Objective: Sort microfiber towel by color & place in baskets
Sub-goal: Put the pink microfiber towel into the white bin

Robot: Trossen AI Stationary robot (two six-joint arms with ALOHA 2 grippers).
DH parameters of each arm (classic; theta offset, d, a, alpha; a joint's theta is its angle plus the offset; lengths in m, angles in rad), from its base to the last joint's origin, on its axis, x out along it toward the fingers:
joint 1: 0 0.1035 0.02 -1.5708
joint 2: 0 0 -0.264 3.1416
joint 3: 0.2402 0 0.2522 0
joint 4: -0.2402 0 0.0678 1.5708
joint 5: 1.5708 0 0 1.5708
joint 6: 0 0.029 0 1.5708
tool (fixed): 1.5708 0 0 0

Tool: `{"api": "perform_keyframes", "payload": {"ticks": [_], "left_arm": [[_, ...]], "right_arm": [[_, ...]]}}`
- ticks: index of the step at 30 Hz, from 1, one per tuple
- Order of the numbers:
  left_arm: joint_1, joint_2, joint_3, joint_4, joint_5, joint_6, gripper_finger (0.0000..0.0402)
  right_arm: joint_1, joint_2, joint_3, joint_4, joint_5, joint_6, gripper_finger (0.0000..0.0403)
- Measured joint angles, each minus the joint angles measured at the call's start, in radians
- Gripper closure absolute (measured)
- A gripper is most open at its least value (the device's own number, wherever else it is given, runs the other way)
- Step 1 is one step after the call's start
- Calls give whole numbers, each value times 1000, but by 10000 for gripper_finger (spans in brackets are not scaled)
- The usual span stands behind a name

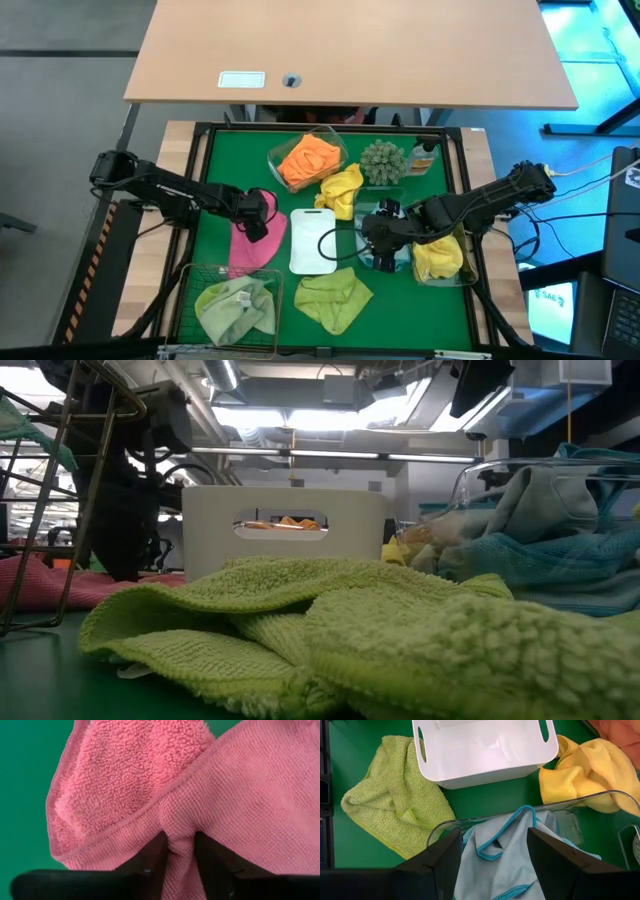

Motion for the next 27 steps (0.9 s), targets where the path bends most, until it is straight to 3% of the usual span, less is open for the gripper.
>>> {"api": "perform_keyframes", "payload": {"ticks": [9, 16, 27], "left_arm": [[0, 4, 22, 15, 1, 3, 394], [0, 4, 120, -24, 2, 24, 393], [-8, 3, 377, -172, -3, 127, 398]], "right_arm": [[0, 0, 0, 0, 0, 0, 180], [0, 0, 0, 0, 0, 0, 180], [0, 0, 0, 0, 0, 0, 180]]}}
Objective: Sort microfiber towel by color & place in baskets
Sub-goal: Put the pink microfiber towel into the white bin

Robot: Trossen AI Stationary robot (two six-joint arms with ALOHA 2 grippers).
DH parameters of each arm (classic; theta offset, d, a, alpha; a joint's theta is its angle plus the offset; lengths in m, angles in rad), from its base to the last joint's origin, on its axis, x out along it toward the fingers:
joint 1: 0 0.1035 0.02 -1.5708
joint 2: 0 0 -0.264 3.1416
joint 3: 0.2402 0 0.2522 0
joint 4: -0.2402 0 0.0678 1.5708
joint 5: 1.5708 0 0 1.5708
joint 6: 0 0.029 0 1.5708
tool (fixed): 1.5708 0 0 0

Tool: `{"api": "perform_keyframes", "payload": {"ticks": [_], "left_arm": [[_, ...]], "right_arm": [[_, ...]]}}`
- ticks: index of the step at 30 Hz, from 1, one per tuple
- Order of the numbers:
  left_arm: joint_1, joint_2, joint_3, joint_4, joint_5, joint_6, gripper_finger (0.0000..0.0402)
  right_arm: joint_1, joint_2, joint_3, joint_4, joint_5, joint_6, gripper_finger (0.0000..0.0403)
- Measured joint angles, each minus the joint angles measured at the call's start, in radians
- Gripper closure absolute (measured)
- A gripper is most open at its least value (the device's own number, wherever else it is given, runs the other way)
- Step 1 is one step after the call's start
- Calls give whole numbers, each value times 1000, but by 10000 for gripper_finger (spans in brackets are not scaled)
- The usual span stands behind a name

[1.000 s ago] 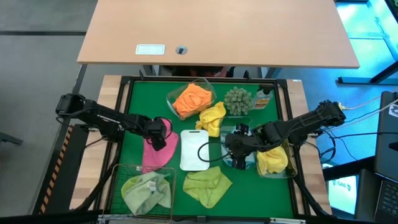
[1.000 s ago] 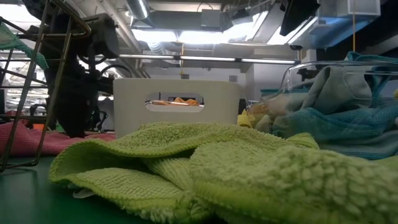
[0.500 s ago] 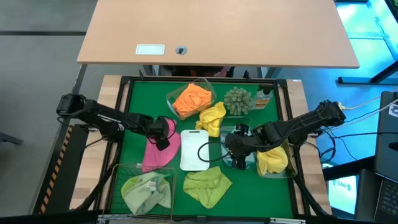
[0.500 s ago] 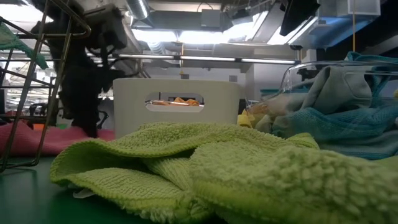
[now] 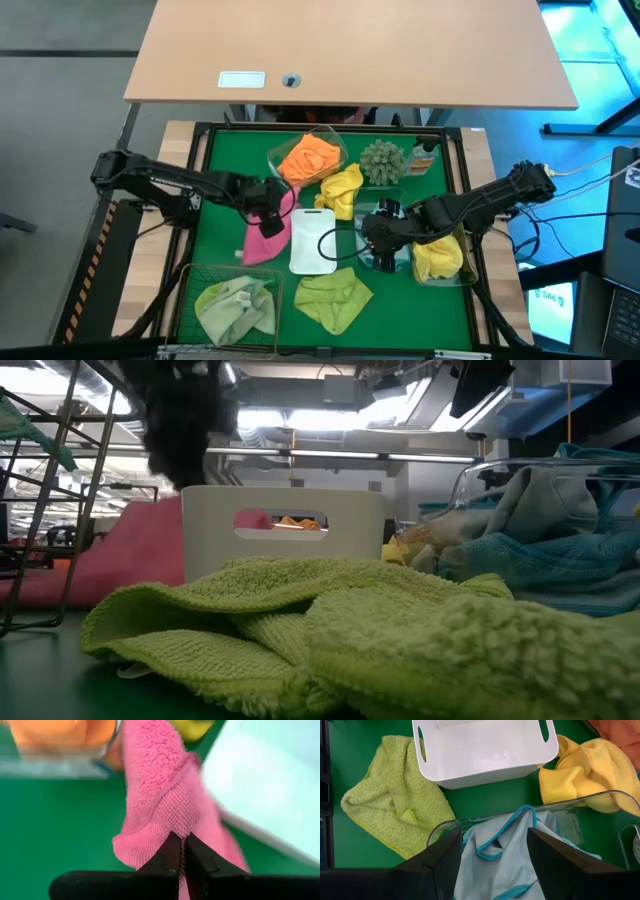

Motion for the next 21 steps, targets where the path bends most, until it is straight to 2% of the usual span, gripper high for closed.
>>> {"api": "perform_keyframes", "payload": {"ticks": [14, 21], "left_arm": [[-55, -1, 305, -54, -3, 43, 398], [-86, -2, 406, -17, -65, 44, 398]], "right_arm": [[0, 0, 0, 0, 0, 0, 180], [0, 0, 0, 0, 0, 0, 180]]}}
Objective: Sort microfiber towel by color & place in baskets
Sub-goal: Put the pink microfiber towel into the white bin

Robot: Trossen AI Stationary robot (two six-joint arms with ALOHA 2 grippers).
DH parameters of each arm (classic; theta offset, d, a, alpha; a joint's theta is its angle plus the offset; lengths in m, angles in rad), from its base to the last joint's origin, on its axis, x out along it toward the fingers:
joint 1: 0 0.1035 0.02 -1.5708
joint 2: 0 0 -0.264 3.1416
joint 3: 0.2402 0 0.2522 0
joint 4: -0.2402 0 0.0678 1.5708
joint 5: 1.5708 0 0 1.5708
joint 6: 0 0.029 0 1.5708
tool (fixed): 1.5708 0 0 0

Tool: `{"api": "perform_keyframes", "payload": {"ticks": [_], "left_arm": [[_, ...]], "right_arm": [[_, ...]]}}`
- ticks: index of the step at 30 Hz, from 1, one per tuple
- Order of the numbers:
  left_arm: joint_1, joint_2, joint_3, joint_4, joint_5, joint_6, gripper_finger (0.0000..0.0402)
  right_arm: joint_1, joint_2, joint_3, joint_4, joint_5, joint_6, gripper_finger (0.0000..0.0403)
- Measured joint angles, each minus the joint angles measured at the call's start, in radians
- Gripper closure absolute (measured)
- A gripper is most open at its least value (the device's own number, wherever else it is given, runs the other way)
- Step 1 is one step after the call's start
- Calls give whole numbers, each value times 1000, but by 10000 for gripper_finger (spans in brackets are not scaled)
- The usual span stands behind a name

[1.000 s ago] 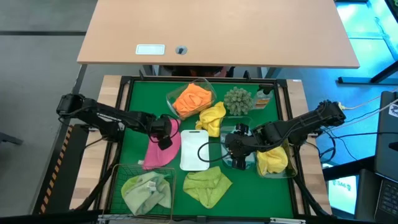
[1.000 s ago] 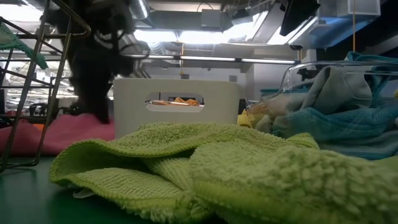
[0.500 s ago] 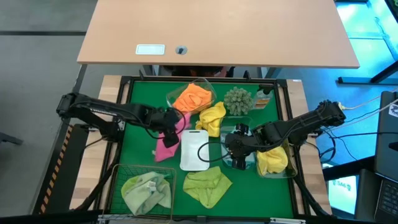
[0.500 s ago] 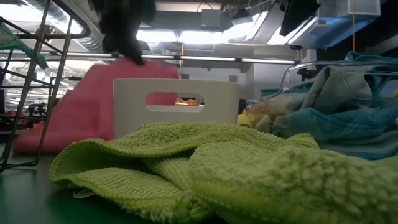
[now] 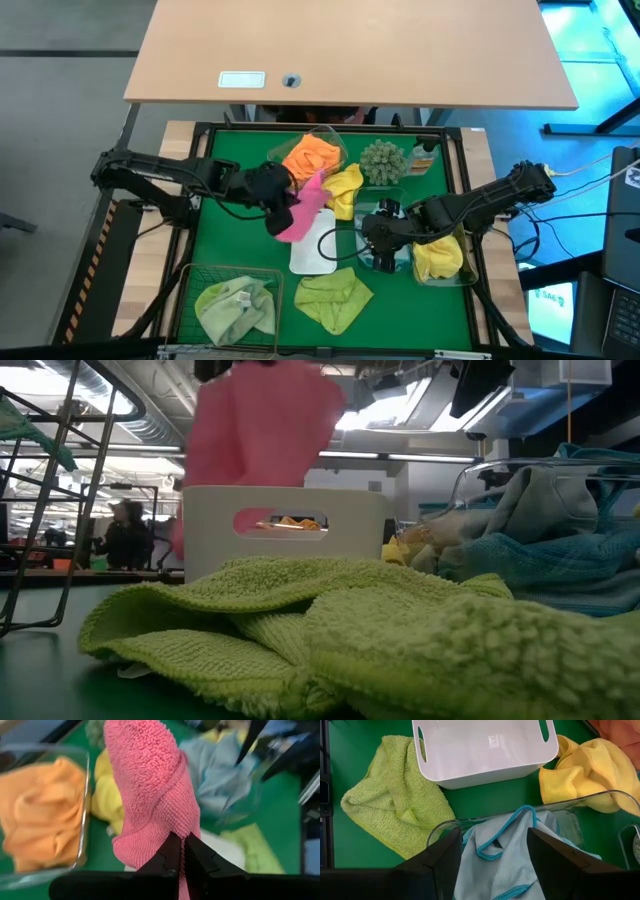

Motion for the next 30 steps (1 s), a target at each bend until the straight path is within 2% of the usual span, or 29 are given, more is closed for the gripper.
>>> {"api": "perform_keyframes", "payload": {"ticks": [7, 14, 25, 30], "left_arm": [[-8, 0, 12, 155, -15, 31, 398], [-19, 0, 9, 183, -48, 35, 398], [-111, 65, -128, 232, -93, -81, 398], [-145, 135, -143, 248, -93, -96, 398]], "right_arm": [[0, 0, 0, 0, 0, 0, 180], [0, 0, 0, 0, 0, 0, 180], [0, 0, 0, 7, 0, 0, 180], [0, 0, 0, 12, 0, 0, 180]]}}
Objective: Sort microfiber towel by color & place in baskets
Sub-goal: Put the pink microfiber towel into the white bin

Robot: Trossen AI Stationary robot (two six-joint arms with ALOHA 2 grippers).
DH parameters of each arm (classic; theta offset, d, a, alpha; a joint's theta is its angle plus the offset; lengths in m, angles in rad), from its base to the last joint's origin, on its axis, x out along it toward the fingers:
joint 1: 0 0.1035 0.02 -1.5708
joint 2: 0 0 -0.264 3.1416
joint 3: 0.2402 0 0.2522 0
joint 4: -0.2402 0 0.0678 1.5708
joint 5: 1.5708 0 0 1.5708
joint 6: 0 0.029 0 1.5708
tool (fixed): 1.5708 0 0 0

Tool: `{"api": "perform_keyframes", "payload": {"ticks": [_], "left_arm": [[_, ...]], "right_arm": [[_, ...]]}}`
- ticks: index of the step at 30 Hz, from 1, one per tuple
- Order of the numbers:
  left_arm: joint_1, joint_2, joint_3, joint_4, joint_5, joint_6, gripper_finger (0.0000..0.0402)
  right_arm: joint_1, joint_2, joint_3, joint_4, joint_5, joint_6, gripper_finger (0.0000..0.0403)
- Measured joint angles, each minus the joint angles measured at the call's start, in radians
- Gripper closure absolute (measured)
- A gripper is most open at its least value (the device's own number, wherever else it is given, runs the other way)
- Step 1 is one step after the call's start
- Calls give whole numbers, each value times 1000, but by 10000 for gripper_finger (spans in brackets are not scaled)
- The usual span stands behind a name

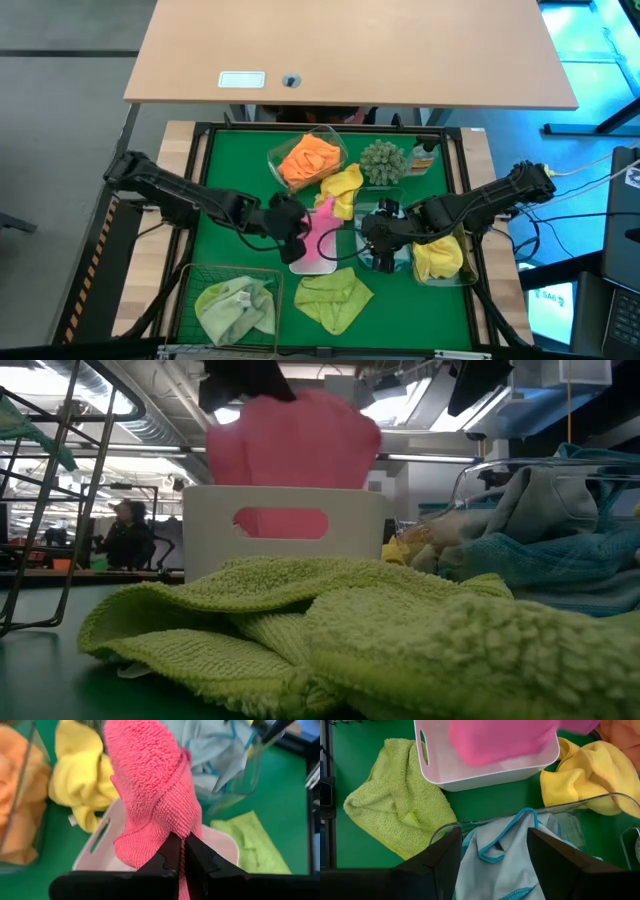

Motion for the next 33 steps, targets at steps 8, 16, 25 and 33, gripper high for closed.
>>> {"api": "perform_keyframes", "payload": {"ticks": [8, 16, 25, 33], "left_arm": [[-14, 135, 0, 11, 33, -20, 398], [-7, 250, 0, 10, 48, -19, 398], [18, 339, 0, 11, 49, -12, 389], [38, 340, -1, 9, 51, -10, 368]], "right_arm": [[0, 0, 0, 1, 0, 0, 180], [0, 0, 0, 3, 0, 0, 180], [0, 0, 0, 3, 0, 0, 180], [0, 0, 0, 6, 0, 0, 180]]}}
